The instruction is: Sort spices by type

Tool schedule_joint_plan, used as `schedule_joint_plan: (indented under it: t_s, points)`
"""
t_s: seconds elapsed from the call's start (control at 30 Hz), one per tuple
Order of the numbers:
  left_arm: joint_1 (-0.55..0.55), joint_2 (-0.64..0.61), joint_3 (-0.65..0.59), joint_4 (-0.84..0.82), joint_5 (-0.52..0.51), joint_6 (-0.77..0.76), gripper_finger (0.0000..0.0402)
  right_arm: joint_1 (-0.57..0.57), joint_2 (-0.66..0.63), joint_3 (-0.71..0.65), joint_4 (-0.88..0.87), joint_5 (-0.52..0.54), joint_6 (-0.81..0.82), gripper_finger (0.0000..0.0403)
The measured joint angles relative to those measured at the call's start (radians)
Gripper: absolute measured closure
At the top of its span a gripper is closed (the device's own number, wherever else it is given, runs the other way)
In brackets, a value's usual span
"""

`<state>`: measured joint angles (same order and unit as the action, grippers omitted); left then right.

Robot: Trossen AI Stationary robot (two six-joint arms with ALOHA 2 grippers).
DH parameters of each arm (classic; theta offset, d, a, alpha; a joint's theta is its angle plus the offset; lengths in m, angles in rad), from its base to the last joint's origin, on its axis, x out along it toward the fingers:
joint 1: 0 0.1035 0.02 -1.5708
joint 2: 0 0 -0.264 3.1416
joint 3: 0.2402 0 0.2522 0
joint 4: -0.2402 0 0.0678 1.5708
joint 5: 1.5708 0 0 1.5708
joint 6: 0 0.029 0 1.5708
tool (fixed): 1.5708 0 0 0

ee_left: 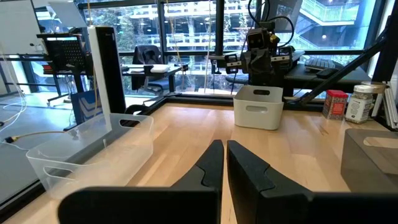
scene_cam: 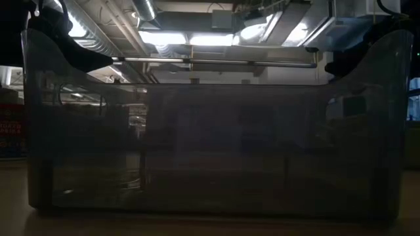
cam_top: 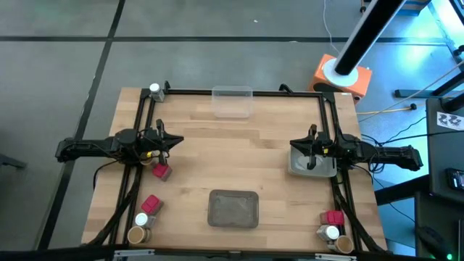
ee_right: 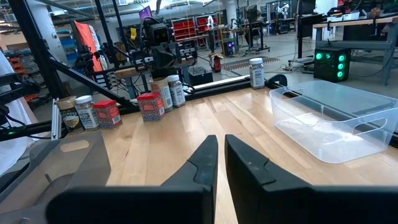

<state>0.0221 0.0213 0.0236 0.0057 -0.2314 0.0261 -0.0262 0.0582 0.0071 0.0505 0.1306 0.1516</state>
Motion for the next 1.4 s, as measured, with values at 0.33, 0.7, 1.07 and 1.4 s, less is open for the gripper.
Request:
schedule_joint_plan:
  t_s: [0.33, 0.7, 1.07, 1.4]
  points:
    - [0.0, 0.0, 0.0, 0.0, 0.0, 0.0, 0.0394, 0.0, 0.0, 0.0, 0.0, 0.0, 0.0, 0.037]
    - [0.0, 0.0, 0.0, 0.007, 0.0, 0.0, 0.0394, 0.0, 0.0, 0.0, 0.0, 0.0, 0.0, 0.037]
    - [-0.002, -0.001, -0.002, 0.056, -0.001, -0.331, 0.0394, 0.0, 0.0, 0.0, 0.011, 0.025, -0.003, 0.037]
    - [-0.001, 0.004, 0.01, 0.248, -0.004, -0.278, 0.0394, 0.0, 0.0, 0.0, 0.111, 0.092, -0.014, 0.037]
